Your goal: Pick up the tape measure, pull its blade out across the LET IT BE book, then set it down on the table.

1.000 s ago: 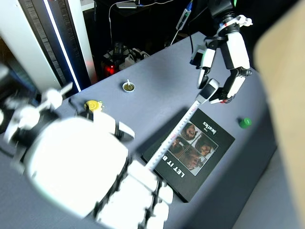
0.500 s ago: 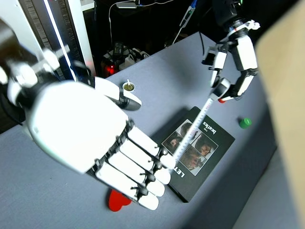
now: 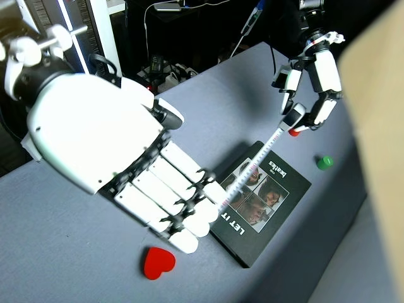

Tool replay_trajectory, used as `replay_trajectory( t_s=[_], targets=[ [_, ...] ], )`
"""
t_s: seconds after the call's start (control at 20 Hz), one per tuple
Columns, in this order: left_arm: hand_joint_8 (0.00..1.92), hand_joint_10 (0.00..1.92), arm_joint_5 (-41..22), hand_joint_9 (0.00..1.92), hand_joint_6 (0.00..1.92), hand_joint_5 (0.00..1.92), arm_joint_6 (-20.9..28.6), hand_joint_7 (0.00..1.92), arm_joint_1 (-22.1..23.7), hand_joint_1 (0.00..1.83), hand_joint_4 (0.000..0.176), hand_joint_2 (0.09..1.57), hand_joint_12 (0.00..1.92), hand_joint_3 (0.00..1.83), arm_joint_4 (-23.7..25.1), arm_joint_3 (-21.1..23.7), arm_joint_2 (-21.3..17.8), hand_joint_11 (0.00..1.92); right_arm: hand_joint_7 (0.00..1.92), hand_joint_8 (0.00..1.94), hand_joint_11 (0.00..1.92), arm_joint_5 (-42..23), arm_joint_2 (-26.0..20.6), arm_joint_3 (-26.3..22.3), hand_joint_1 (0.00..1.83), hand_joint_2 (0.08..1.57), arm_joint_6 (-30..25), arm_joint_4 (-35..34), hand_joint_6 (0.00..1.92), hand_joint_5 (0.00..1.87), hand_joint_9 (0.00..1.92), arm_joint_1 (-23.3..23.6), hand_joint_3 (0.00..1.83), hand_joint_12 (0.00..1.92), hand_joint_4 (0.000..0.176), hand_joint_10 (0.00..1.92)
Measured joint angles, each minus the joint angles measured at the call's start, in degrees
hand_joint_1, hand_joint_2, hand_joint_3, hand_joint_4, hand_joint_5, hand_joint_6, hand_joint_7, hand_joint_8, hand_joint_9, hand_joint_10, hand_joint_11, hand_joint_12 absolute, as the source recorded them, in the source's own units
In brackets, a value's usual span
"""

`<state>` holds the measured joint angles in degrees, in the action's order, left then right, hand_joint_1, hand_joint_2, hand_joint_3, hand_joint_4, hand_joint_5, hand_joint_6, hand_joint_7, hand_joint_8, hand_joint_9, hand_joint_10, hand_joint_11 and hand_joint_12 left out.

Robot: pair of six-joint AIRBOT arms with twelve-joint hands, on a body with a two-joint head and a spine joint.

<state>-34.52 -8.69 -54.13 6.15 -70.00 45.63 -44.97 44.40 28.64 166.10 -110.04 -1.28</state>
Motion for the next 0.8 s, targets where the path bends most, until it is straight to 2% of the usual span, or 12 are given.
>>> replay_trajectory(
  t_s=[0.25,0.4,0.8],
  targets=[
    [1.07,1.4,-2.9,0.84,0.94,0.83,0.9,0.97,-1.2,1.37,0.0,1.15,1.27,0.0,0.7,-1.6,1.0,0.83,0.0,0.0,0.08,2.1,0.0,-0.2,0.0,1.01,-2.8,0.3,0.0,0.0,0.0,0.0,0.01,0.05,0.01,0.0],
    [1.06,1.39,-2.3,0.84,0.94,0.84,0.9,0.97,-1.2,1.37,0.0,1.15,1.21,0.0,0.1,-2.7,1.7,0.92,0.0,0.0,0.06,3.1,0.1,-0.3,0.0,1.01,-5.1,1.5,0.0,0.0,0.0,0.0,0.01,0.05,0.004,0.0],
    [1.06,1.36,-2.0,0.86,0.95,0.85,1.1,0.97,-3.5,1.37,0.0,1.14,1.23,0.0,-3.3,-4.5,2.9,0.86,0.0,0.0,0.07,4.4,0.1,-0.4,0.0,1.01,-5.4,1.7,0.0,0.0,0.0,0.0,0.01,0.05,0.001,0.0]
  ],
)
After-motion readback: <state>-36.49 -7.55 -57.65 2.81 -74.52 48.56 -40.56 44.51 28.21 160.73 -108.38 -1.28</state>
